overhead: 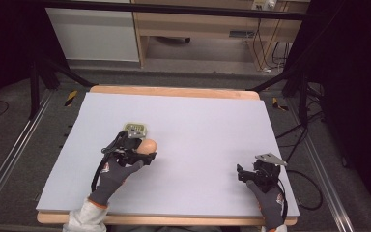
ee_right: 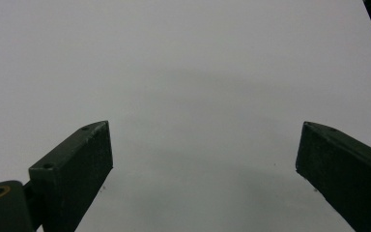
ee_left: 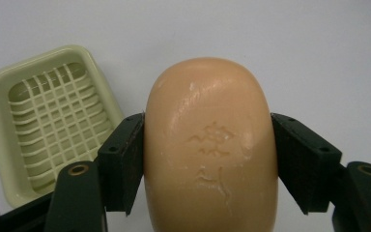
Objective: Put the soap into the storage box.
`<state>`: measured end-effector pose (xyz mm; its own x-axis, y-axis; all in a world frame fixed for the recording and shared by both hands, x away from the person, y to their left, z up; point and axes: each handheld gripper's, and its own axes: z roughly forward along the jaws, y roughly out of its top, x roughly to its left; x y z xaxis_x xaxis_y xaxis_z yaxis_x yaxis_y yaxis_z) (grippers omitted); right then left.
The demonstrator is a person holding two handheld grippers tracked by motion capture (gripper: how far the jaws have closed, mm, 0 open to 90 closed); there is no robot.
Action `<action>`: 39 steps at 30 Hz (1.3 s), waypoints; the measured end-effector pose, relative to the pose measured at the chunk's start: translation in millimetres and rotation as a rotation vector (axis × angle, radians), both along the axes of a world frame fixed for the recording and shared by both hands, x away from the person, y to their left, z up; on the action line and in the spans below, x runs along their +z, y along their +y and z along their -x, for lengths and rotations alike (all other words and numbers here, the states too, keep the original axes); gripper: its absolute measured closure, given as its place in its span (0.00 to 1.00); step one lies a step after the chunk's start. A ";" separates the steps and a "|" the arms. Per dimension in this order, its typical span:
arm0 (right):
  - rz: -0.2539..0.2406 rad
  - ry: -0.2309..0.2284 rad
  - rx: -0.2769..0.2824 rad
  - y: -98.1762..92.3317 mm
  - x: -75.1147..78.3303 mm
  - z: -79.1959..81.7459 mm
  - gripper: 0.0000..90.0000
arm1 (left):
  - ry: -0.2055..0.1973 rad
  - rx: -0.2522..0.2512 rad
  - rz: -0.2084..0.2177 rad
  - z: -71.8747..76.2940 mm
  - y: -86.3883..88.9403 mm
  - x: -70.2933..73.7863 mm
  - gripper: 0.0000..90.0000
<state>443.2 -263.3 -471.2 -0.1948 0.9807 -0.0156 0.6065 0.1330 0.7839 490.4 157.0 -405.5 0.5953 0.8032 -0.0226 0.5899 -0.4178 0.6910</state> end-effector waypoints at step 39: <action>0.008 0.010 0.001 1.9 -2.0 -1.8 0.07 | -0.017 0.136 0.044 -41.5 39.1 12.5 0.35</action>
